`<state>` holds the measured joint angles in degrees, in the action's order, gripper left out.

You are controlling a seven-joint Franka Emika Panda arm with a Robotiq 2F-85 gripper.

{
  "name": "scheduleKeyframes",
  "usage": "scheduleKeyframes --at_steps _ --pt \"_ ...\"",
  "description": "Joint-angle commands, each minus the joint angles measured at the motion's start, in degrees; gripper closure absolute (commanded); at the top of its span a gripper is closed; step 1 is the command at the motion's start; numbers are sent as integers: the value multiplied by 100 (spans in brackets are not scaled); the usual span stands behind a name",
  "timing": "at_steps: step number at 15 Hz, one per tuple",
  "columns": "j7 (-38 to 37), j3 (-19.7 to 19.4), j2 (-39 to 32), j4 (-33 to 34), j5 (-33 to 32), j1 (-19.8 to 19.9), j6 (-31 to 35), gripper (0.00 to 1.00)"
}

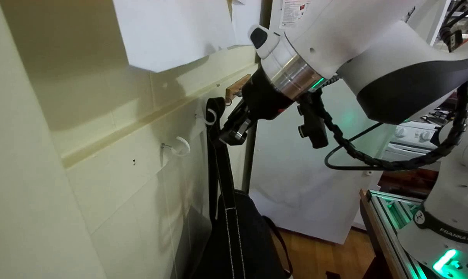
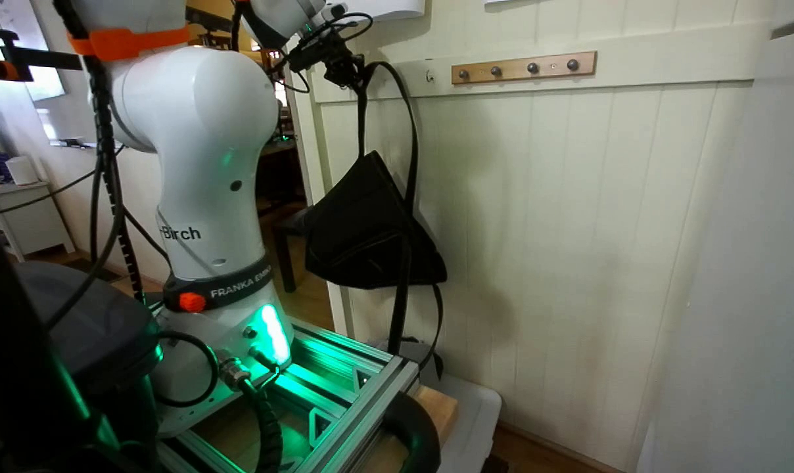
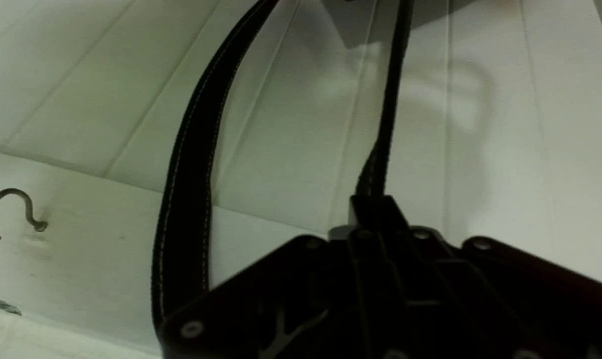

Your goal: Move the bag to next hook on the left

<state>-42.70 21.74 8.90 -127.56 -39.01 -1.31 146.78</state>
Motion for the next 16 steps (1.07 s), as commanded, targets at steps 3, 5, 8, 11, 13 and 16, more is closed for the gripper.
scheduleKeyframes --at_steps 3,5,8,11,13,16 --pt "-16 -210 -288 452 -162 -346 -205 98" --pt "-78 -270 -381 556 -212 -394 -233 98" --pt "-134 -368 -528 707 -282 -447 -325 98" --pt "-91 -485 -694 848 -235 -526 -383 98" --pt "-57 -544 -744 942 -223 -605 -401 98" --pt "3 -591 -759 1035 -186 -719 -385 98"
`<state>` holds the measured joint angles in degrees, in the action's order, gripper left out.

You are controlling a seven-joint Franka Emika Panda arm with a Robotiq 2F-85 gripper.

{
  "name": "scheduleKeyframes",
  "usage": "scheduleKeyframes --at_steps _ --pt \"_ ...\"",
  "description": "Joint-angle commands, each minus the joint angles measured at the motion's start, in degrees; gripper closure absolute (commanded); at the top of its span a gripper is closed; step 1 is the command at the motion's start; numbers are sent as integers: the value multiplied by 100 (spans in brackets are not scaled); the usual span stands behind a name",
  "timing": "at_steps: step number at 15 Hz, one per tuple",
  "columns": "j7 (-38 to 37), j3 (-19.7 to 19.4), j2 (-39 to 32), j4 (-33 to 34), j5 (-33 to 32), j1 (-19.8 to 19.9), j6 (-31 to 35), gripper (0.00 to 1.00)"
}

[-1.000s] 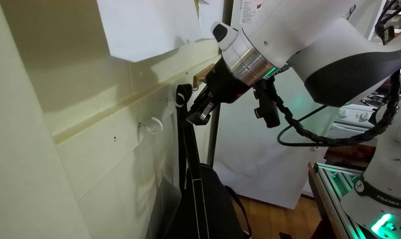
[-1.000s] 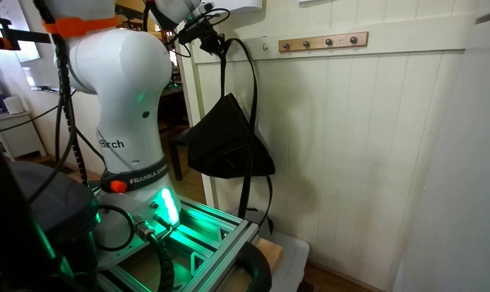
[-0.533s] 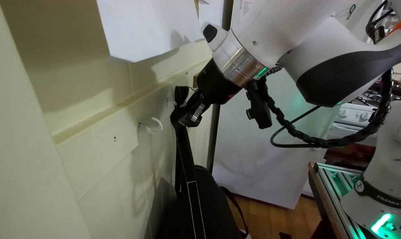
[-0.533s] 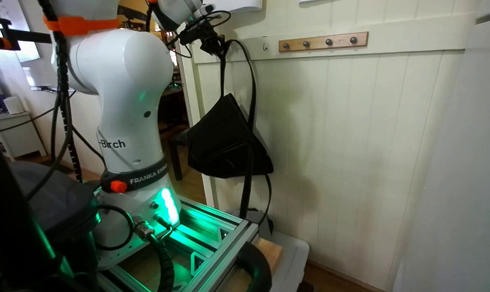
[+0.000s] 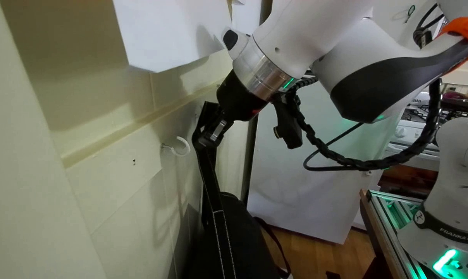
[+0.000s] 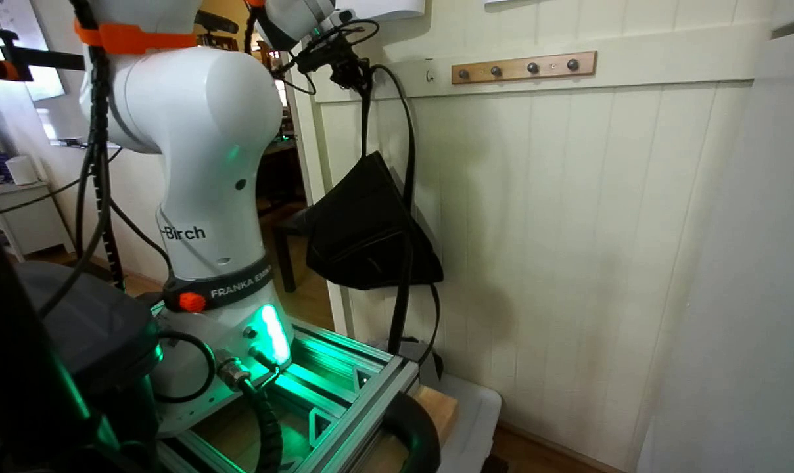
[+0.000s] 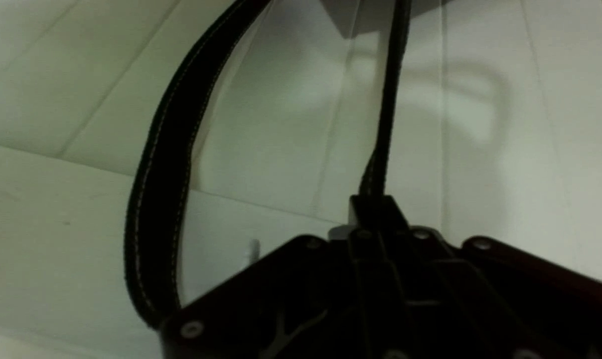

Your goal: Move the bag to next hook on the left

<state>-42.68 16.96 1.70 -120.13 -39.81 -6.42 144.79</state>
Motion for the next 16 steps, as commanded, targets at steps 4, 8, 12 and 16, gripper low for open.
scheduleKeyframes --at_steps 4,8,12,16 --pt "-36 -175 43 320 -104 -286 -127 98" --pt "10 -245 -22 382 -37 -292 -118 98" --pt "106 -304 -153 433 49 -297 -146 98" --pt "307 -366 -312 575 279 -308 -104 98"
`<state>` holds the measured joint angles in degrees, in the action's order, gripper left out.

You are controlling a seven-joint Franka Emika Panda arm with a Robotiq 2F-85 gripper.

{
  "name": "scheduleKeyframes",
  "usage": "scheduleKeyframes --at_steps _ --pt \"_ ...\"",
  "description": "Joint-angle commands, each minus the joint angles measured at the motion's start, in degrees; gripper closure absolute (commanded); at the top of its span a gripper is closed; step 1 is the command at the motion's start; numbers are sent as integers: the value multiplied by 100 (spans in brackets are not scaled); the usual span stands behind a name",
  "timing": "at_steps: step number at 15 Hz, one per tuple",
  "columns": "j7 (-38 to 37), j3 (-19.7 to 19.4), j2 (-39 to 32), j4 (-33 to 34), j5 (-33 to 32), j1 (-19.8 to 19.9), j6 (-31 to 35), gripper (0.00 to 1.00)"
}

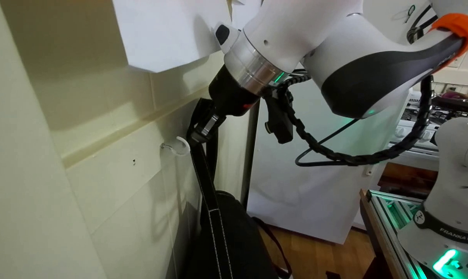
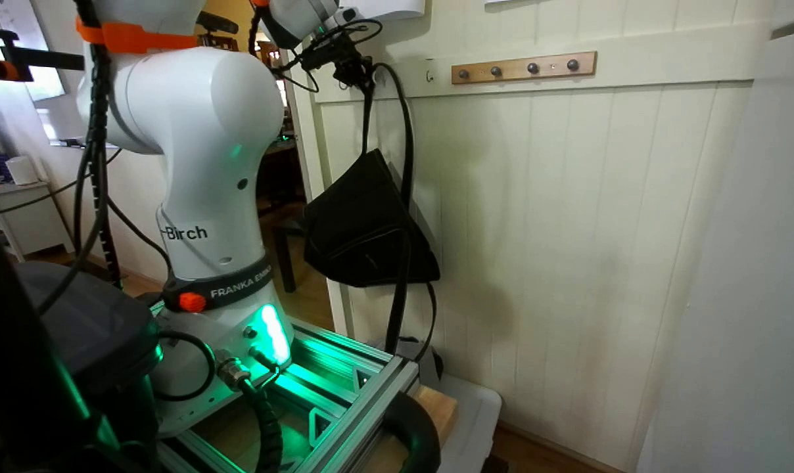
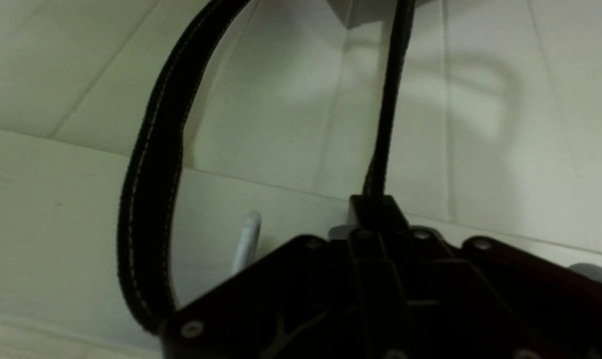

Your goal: Move the bag to next hook on the left

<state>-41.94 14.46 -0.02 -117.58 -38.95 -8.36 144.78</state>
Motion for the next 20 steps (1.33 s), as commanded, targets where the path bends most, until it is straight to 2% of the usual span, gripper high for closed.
scheduleKeyframes --at_steps 1,10,17,20 --pt "270 -128 -163 357 237 -116 -104 98" --pt "727 -225 -335 541 1032 -137 -67 98" --pt "2206 -256 -430 544 2596 -133 117 98" --pt "2624 -258 -362 528 2980 -147 16 98"
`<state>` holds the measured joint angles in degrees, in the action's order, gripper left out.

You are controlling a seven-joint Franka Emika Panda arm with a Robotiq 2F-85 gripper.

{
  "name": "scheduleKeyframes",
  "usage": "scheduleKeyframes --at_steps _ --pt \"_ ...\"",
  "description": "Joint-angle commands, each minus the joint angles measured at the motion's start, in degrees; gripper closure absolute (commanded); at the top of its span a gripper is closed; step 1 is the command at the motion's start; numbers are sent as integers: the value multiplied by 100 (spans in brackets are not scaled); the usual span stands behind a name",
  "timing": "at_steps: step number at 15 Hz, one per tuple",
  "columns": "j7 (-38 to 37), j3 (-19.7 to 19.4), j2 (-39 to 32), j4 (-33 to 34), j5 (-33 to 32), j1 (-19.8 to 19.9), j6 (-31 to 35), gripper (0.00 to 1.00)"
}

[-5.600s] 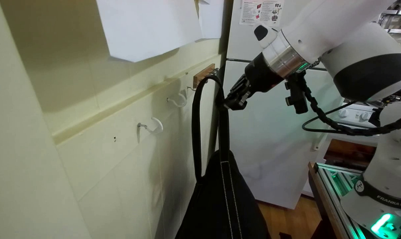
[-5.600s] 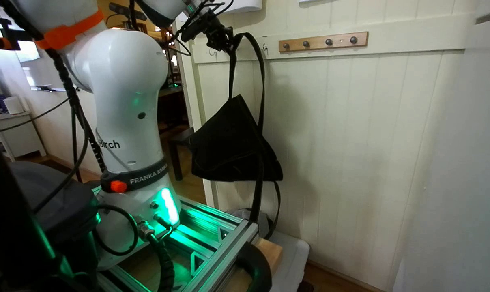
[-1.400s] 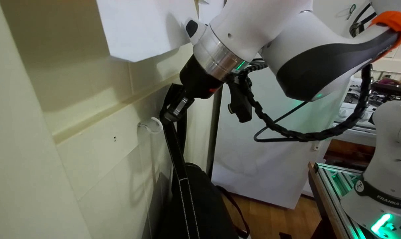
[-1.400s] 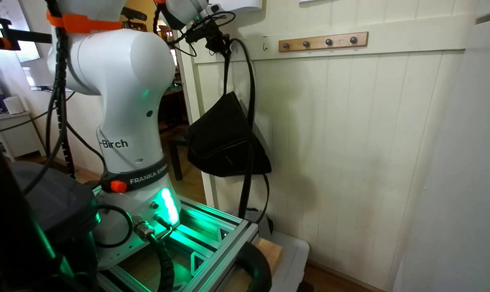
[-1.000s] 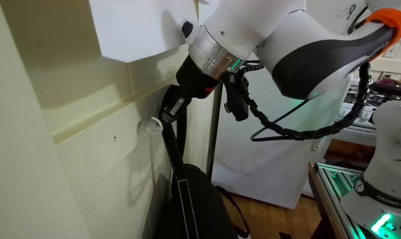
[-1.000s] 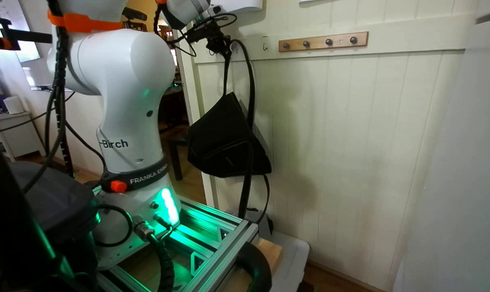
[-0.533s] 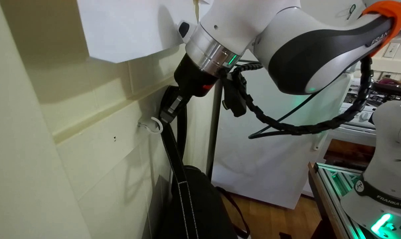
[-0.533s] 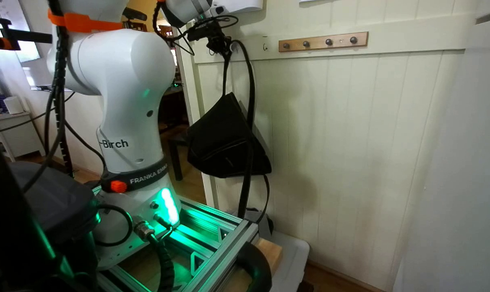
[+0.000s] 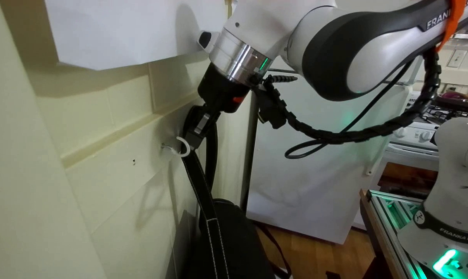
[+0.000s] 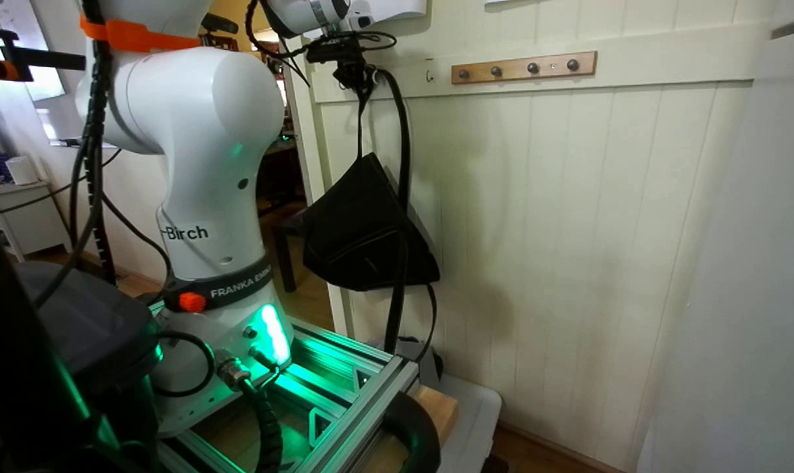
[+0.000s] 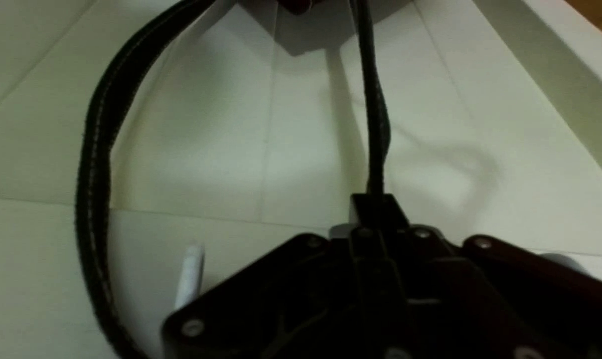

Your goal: Move the bag to next hook on the left

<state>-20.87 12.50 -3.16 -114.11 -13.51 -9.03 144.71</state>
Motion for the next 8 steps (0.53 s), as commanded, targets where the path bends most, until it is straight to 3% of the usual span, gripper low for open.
scheduleKeyframes --at_steps 1,5,6,8 --pt "636 -60 -29 177 537 -85 -48 98" --pt "814 -62 105 76 651 -102 -253 98" --pt "806 -64 126 61 610 -108 -284 68" --pt "792 -64 152 44 563 -118 -341 62"
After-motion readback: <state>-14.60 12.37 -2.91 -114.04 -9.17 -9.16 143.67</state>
